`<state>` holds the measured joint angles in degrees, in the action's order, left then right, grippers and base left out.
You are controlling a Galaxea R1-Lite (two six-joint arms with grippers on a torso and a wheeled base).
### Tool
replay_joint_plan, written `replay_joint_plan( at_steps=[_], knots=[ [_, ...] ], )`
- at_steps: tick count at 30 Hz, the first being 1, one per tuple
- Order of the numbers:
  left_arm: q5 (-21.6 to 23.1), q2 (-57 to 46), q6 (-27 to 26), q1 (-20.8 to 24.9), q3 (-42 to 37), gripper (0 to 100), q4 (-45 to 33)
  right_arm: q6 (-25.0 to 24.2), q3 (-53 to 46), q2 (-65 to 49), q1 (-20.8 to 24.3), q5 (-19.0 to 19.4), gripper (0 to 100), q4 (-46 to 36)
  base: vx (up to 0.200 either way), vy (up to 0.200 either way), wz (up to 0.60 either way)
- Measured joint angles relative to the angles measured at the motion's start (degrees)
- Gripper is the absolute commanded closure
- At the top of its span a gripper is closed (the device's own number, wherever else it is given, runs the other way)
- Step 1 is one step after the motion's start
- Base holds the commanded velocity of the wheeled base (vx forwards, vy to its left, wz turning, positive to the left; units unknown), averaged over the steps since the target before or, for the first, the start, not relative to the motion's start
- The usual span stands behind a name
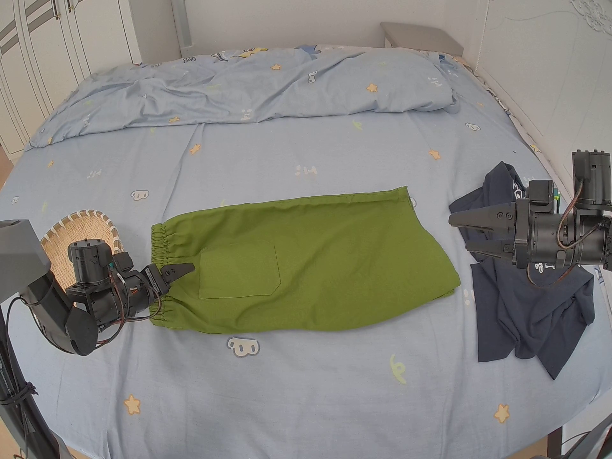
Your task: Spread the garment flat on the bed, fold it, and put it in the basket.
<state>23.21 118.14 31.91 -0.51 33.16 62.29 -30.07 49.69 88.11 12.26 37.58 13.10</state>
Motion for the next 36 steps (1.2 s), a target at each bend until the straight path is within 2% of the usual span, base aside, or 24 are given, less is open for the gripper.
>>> replay_joint_plan(
  at_steps=[6,10,11,19,25,30,36],
  knots=[
    [7.5,0.6,4.8,-0.2,0.9,0,0.1,0.1,1.3,2.1,-0.2,0.1,0,1.3,0.0,0.0,0.0],
    [9.4,1.0,5.7,-0.5,1.4,0,0.1,0.2,3.3,4.1,-0.6,0.1,0,1.4,0.0,0.0,0.0],
    [9.5,1.2,5.9,-0.5,1.5,100,0.1,0.2,3.8,4.5,-0.7,0.2,0,1.4,0.0,0.0,0.0],
    [9.6,1.8,6.0,-0.6,2.3,100,-0.6,1.9,6.1,7.1,-2.6,0.2,0,0.7,0.0,0.0,0.0],
    [9.8,1.1,6.3,-1.2,2.5,100,-1.2,7.4,8.8,10.6,-5.9,0.0,0,-5.1,0.0,0.0,0.0],
    [10.6,-1.0,7.6,-1.5,2.9,100,-4.3,15.4,11.4,13.6,-7.6,-0.9,0,-12.2,0.0,0.0,0.0],
    [13.1,-4.2,8.2,-2.1,3.6,100,-8.1,20.2,13.4,18.2,-8.9,-1.4,0,-14.0,0.0,0.0,0.0]
  ],
)
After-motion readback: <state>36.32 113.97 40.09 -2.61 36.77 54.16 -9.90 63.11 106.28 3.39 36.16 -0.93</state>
